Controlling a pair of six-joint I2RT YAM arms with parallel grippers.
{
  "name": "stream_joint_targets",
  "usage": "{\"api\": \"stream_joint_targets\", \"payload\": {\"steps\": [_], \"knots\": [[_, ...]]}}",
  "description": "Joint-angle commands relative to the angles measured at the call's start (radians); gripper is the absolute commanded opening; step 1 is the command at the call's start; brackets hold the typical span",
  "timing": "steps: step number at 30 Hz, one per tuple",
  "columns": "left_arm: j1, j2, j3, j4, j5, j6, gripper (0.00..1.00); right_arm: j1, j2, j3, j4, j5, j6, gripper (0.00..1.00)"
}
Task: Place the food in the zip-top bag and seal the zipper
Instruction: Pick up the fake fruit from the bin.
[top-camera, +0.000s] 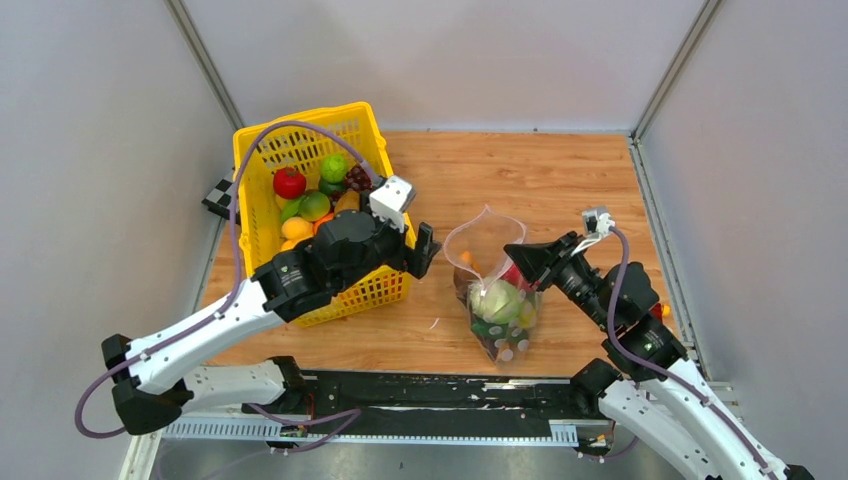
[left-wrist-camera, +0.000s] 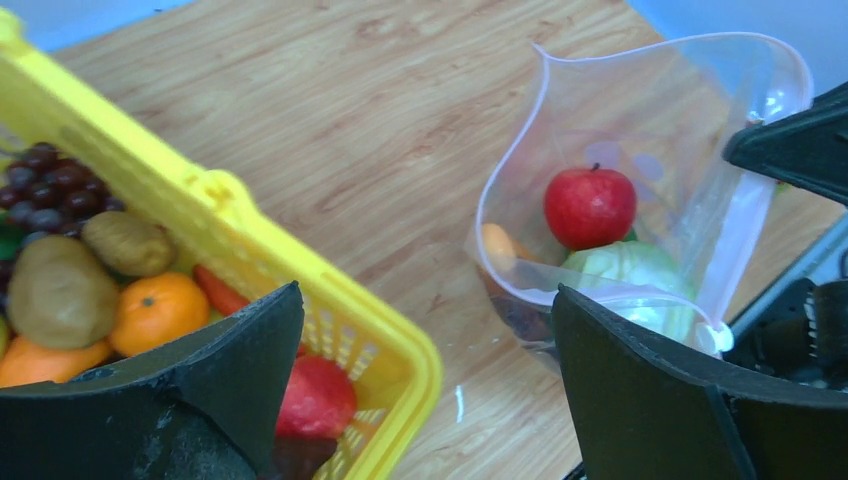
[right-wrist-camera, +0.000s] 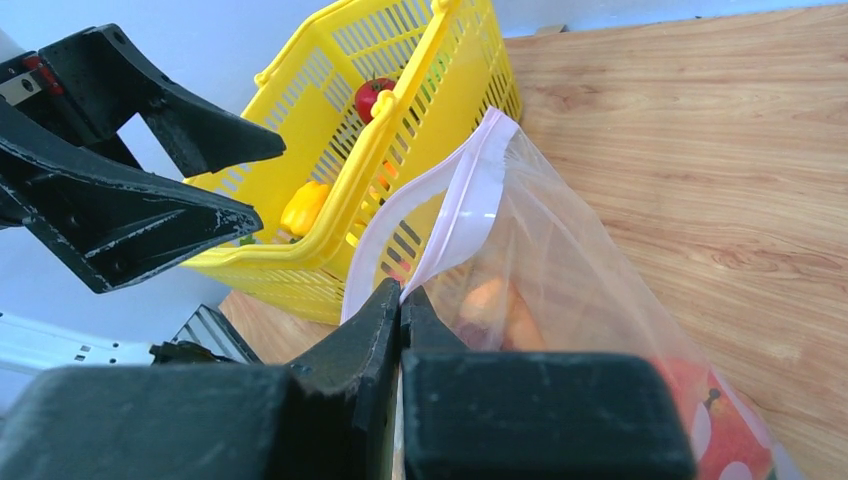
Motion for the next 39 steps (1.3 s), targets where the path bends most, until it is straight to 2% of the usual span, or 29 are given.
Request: {"api": "stream_joint_targets", "payload": {"steps": [1,9,14,20,25,31,39], "knots": [[0.011,-0.087,-0.026,-0.037,-0.132,0.045,1.0,0.003,0.017,0.016,0.106,-0.068,0.002,0.0],[0.107,-0.207,-0.097,-0.098,-0.262,0.013,1.0,0.003,0.123,0.068,0.116,-0.196,-0.06,0.0],[0.173,-0.263,-0.148,-0.132,-0.261,-0.026,1.0,0.003,0.186,0.113,0.07,-0.207,-0.118,0.0],[0.254,-0.268,-0.173,-0.186,-0.248,-0.074,1.0,0.003,0.211,0.124,0.153,-0.371,-0.14,0.0],[0.301,-0.265,-0.179,-0.195,-0.231,-0.088,1.0,0.004,0.253,0.142,0.088,-0.31,-0.164,0.0],[0.337,-0.221,-0.182,-0.215,-0.236,-0.103,1.0,0.003,0.233,0.096,0.148,-0.316,-0.129,0.0],[0.447,-0.181,-0.205,-0.188,-0.231,-0.171,1.0,0.003,0.204,0.087,0.145,-0.3,-0.145,0.0]]}}
